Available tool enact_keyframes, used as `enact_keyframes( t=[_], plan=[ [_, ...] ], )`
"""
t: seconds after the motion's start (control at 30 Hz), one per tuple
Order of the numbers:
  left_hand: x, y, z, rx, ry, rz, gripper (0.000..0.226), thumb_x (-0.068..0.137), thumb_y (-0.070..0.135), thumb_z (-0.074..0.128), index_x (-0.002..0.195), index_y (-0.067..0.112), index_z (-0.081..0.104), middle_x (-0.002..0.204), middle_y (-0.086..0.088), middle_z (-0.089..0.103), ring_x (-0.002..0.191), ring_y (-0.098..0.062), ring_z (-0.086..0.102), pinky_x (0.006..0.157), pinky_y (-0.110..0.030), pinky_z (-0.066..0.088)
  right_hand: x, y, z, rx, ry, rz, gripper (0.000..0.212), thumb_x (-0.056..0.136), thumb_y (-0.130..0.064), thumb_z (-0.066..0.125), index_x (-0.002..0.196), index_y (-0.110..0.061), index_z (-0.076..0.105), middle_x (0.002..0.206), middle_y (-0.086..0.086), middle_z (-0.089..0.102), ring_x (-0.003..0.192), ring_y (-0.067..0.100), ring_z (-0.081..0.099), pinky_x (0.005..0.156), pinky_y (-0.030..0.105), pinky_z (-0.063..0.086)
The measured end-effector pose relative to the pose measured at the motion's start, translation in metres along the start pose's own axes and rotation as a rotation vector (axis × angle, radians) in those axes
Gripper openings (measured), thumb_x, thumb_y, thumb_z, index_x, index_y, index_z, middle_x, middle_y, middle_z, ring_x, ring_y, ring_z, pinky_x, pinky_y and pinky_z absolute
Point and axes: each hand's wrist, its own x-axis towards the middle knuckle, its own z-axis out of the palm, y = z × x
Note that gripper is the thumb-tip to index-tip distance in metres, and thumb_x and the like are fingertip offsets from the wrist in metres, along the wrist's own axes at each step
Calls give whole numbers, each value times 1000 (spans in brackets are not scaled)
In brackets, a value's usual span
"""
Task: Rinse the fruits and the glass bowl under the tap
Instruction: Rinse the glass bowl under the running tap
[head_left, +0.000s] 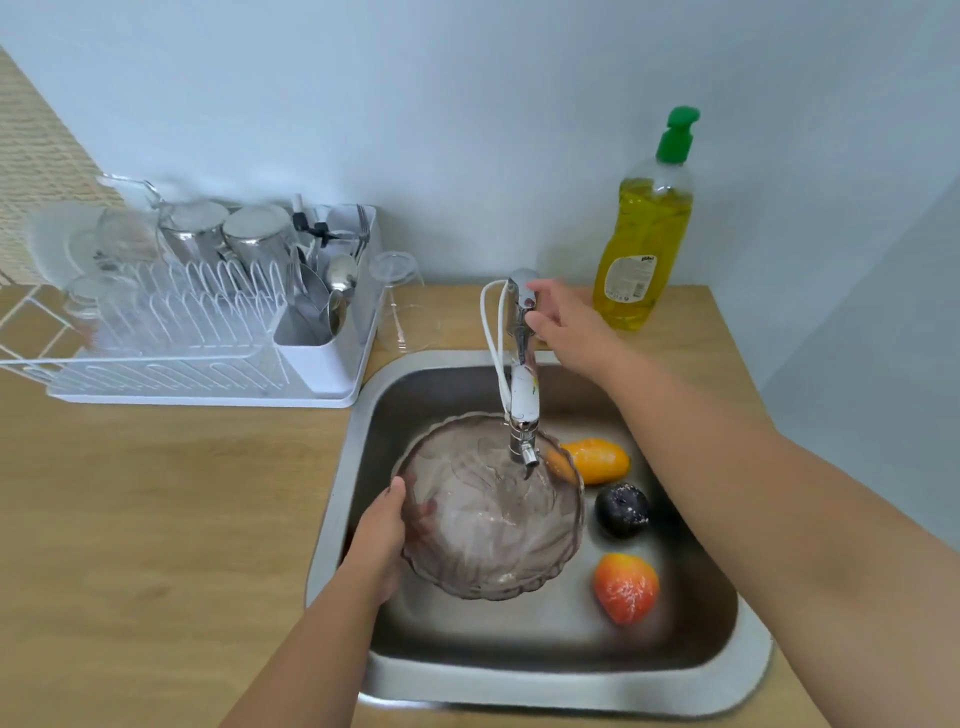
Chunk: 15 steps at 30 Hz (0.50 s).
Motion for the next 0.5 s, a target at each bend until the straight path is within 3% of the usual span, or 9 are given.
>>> enact_keyframes(
  t=[0.1, 0.23, 0.37, 0.5],
  plan=[
    [-9, -2, 1, -78, -26, -35, 33, 107, 48, 38, 115, 33, 66, 94, -2, 80, 103, -22, 69, 100, -43, 47, 10, 12, 13, 72, 59, -21, 34, 91, -38, 49, 125, -42, 47, 107, -1, 66, 103, 22, 64, 96, 51, 48],
    [-13, -5, 3, -73, -23, 3, 37, 107, 47, 37, 114, 32, 69, 98, -6, 79, 85, -20, 70, 94, -42, 49, 9, 16, 21, 96, 137, -43, 32, 96, -34, 46, 128, -35, 49, 93, -8, 69, 97, 18, 68, 93, 50, 49],
    [-15, -10, 6, -107, -28, 26, 38, 108, 43, 34, 115, 28, 68, 103, -9, 77, 86, -20, 70, 76, -36, 52, 12, 21, 25, -38, 207, -59, 29, 95, -47, 37, 123, -45, 46, 88, -13, 73, 104, 17, 67, 98, 49, 38],
    [-19, -6, 7, -172, -42, 33, 41, 109, 42, 31, 122, 24, 65, 112, -10, 73, 97, -22, 69, 70, -34, 49, 13, 14, 24, -89, 270, -47, 28, 102, -43, 36, 127, -41, 48, 91, -8, 73, 100, 15, 64, 87, 40, 27]
  ],
)
